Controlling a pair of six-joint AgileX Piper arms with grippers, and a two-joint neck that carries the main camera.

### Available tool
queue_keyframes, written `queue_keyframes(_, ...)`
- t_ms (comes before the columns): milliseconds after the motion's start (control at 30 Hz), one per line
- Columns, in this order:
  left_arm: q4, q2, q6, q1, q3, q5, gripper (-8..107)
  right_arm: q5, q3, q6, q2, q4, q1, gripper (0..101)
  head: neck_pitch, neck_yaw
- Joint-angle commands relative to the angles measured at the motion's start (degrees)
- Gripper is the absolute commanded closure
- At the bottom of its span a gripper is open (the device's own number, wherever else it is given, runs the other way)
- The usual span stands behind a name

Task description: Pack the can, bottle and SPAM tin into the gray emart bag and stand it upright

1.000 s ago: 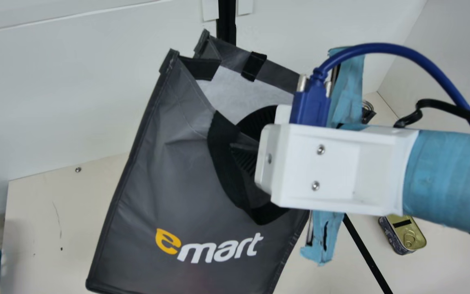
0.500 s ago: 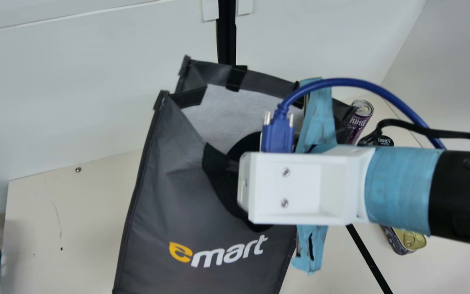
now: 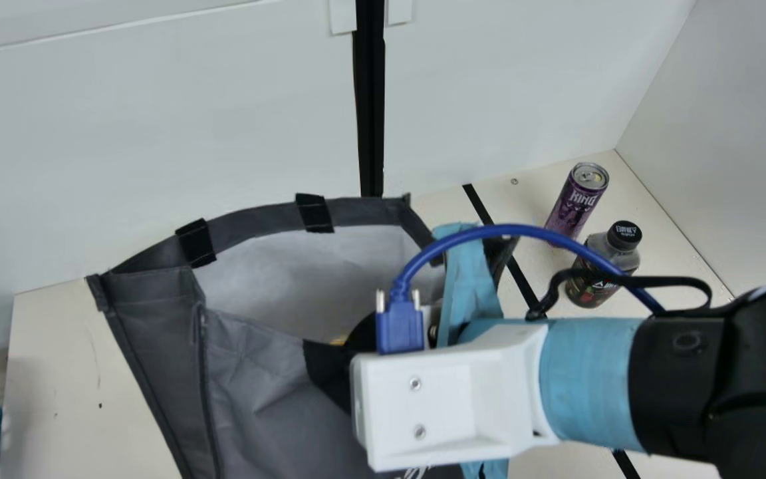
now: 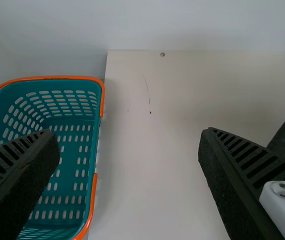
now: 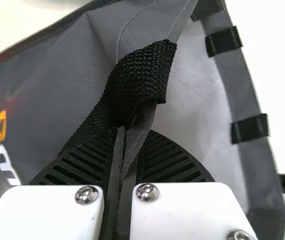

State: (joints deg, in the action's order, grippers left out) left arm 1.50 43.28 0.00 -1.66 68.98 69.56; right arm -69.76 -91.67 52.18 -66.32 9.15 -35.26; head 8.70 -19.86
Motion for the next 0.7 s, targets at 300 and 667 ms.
queue_keyframes(300, 0.00, 0.00, 0.00, 0.00, 0.00, 0.00, 9, -0.14, 2.73, -4.71, 1.82, -0.97, -5.41, 93, 1.30, -0.14)
queue_keyframes(667, 0.00, 0.00, 0.00, 0.00, 0.00, 0.00, 9, -0.14, 4.89, -9.31, 4.09, -2.62, -9.94, 56, 1.30, -0.14)
